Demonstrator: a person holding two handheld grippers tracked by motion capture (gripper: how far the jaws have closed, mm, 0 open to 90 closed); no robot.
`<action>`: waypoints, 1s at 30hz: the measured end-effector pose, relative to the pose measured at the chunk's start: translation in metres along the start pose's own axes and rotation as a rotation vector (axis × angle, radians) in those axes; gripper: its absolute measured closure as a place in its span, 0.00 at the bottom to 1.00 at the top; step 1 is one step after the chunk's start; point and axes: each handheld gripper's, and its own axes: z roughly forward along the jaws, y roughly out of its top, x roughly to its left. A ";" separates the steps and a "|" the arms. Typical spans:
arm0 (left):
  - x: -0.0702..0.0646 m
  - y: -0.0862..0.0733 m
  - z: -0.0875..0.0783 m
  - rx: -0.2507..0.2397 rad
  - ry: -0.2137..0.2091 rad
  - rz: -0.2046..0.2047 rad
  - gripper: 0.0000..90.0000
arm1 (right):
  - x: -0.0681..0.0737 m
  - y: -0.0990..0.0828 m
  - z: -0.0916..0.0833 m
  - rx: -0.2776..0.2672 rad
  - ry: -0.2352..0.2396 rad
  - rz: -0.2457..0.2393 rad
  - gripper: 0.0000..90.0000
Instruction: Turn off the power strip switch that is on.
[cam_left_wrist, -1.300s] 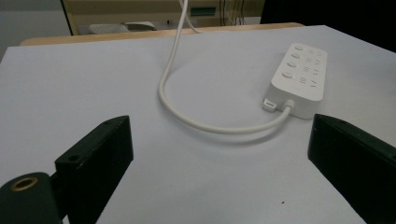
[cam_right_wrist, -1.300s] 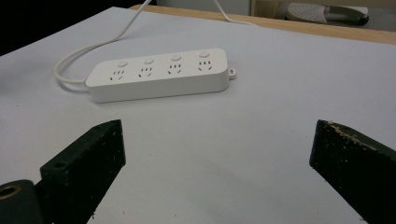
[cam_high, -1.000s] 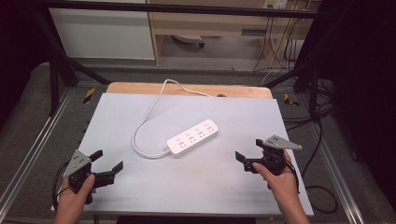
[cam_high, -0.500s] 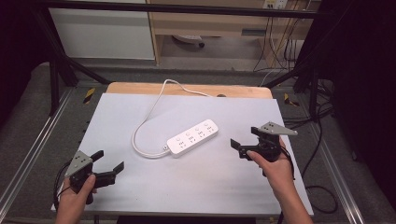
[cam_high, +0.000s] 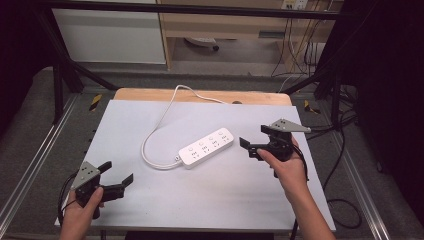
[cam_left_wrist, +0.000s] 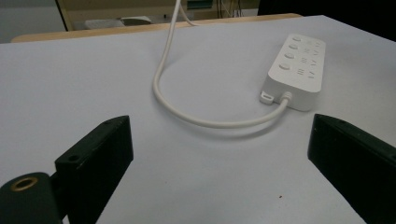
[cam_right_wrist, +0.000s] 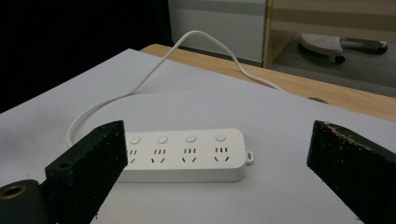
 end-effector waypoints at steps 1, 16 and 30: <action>0.000 0.000 0.000 0.000 0.000 0.001 0.07 | 0.000 0.001 0.001 0.002 0.002 0.000 0.06; 0.000 0.000 0.000 0.002 -0.003 0.004 0.07 | -0.002 0.015 0.022 0.014 -0.002 -0.002 0.05; 0.000 0.000 0.000 0.001 -0.003 0.003 0.07 | -0.004 0.022 0.041 0.036 -0.011 -0.013 0.05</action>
